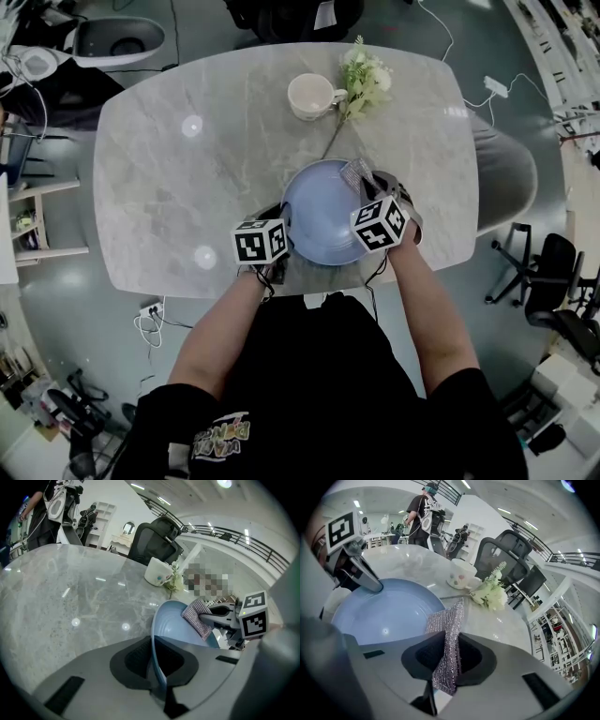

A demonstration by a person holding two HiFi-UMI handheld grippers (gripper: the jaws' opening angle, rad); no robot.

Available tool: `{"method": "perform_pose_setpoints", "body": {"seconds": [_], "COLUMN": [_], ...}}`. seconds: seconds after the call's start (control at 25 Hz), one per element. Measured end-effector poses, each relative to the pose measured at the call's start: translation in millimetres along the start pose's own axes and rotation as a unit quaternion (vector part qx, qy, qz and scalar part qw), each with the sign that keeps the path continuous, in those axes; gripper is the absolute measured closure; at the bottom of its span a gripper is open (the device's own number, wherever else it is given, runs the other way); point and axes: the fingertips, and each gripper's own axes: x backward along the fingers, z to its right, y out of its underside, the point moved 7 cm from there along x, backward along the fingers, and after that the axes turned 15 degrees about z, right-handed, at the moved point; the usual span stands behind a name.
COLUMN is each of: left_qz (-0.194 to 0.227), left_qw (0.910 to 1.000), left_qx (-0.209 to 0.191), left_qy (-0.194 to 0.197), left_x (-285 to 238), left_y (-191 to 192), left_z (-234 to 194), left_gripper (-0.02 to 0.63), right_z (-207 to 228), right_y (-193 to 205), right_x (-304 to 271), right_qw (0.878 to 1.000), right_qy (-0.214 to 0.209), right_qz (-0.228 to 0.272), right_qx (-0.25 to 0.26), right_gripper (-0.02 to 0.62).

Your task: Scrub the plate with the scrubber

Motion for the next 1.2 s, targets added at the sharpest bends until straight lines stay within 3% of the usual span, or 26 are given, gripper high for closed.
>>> {"method": "perform_pose_setpoints", "body": {"seconds": [0.48, 0.76, 1.04, 1.2], "left_qz": [0.007, 0.009, 0.012, 0.013], "left_qw": [0.9998, 0.9996, 0.9995, 0.9994], "left_qx": [-0.001, -0.001, 0.003, 0.007], "left_qy": [-0.019, -0.026, -0.030, -0.031], "left_x": [3, 5, 7, 7], "left_y": [2, 2, 3, 4], "left_z": [2, 3, 5, 4], "left_gripper": [0.575, 0.575, 0.575, 0.575], "right_z": [2, -45, -104, -121], "right_y": [7, -6, -21, -27], "right_x": [39, 52, 49, 42], "right_qw": [0.995, 0.986, 0.961, 0.960], "right_qy": [0.033, -0.040, -0.133, -0.153], "right_qz": [0.031, 0.052, 0.051, 0.045], "right_qx": [-0.094, -0.154, -0.236, -0.228], "right_gripper": [0.520, 0.522, 0.522, 0.522]}}
